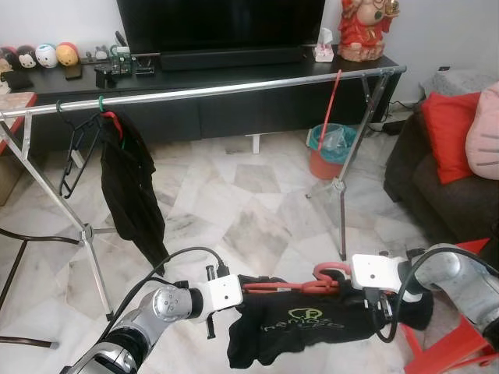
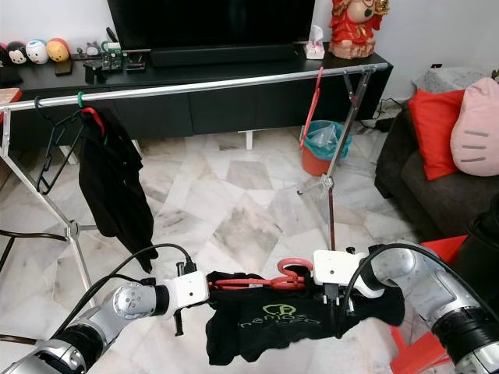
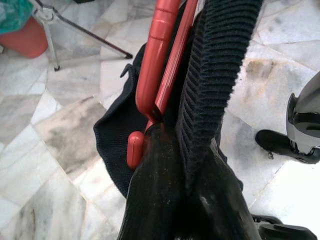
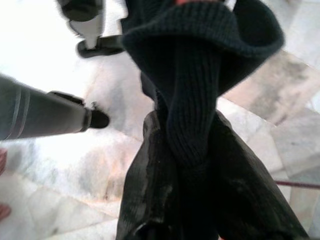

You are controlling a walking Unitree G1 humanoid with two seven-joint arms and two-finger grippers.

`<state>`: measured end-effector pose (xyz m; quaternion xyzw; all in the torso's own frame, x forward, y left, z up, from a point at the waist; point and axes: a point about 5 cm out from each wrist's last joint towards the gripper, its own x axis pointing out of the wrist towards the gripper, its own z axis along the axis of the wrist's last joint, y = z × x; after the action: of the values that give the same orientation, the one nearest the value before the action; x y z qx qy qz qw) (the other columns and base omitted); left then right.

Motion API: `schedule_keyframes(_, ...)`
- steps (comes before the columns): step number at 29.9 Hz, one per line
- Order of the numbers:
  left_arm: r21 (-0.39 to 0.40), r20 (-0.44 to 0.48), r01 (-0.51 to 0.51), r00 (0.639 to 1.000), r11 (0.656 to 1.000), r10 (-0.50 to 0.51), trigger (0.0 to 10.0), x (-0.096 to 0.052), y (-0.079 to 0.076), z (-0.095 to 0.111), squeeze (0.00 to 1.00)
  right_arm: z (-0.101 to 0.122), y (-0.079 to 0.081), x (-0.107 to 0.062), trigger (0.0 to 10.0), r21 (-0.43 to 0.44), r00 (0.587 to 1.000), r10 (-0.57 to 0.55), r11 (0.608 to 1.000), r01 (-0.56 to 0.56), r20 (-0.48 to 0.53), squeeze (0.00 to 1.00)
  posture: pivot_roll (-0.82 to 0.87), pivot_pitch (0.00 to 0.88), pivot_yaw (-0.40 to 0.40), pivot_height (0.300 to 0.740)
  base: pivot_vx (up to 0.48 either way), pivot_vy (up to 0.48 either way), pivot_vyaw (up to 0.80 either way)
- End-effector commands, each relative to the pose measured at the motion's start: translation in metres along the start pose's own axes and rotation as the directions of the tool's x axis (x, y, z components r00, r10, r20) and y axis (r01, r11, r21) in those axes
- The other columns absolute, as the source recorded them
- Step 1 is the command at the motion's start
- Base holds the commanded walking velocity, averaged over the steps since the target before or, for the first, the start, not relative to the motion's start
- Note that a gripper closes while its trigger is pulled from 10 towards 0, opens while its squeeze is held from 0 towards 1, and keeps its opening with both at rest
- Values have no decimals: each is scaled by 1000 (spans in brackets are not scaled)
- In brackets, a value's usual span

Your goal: Hang hanger

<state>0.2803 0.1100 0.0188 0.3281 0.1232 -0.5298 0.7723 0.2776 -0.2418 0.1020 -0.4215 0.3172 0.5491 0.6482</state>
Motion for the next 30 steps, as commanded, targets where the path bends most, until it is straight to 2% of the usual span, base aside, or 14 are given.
schedule_keyframes(1,-69,-164,-54,986,996,42,10000,-27,2,-37,0,-43,14,-30,10000,70,971,90,995,-77,-221,0,-13,27,5,740,0,0,0)
schedule_keyframes(3,-61,-161,-54,986,997,44,10000,-27,2,-36,0,-47,20,-32,10000,54,954,151,988,-142,-259,0,-13,27,5,740,0,0,0)
schedule_keyframes(4,-58,-158,-54,986,997,44,10000,-26,3,-36,0,-52,21,-32,10000,47,941,157,988,-150,-301,0,-15,27,5,740,0,0,0)
schedule_keyframes(5,-58,-158,-54,986,997,44,10000,-26,3,-36,0,-52,21,-32,10000,47,941,157,988,-150,-301,0,-15,27,5,740,0,0,0)
schedule_keyframes(6,-57,-150,-62,987,996,53,10000,-26,5,-34,0,-58,19,-33,10000,42,925,140,990,-134,-353,0,-10,28,4,740,0,0,0)
schedule_keyframes(8,-54,-139,-72,988,996,64,10000,-26,8,-32,0,-62,17,-32,10000,43,916,114,993,-106,-385,0,-14,27,5,740,0,0,0)
schedule_keyframes(11,-43,-120,-82,990,996,76,10000,-27,13,-28,0,-63,19,-31,10000,44,908,127,992,-119,-400,0,-13,26,5,740,0,0,0)
schedule_keyframes(13,-25,-97,-90,991,996,87,10000,-27,19,-23,0,-65,14,-27,10000,21,902,70,997,-68,-427,0,-10,26,5,740,0,0,0)
schedule_keyframes(18,1,-62,-91,994,996,91,10000,-28,27,-15,0,-66,14,-22,10000,8,895,63,998,-67,-441,0,-10,26,5,740,0,0,0)
schedule_keyframes(22,36,-50,-57,997,998,59,10000,-29,29,-10,0,-70,9,-21,10000,-22,875,3,1000,-16,-485,0,-4,29,5,740,0,0,0)
schedule_keyframes(27,62,-37,-69,997,996,72,10000,-29,32,-7,0,-55,17,-11,10000,43,940,90,996,-81,-328,0,-4,30,6,740,0,0,0)
schedule_keyframes(29,67,-37,-63,997,996,66,10000,-29,32,-7,0,-52,17,-10,10000,29,948,97,995,-93,-305,0,-4,31,7,740,0,0,0)
schedule_keyframes(30,74,-31,-44,998,996,47,10000,-28,30,-5,0,-47,15,-11,10000,23,964,93,996,-90,-250,0,-4,31,9,740,0,0,0)
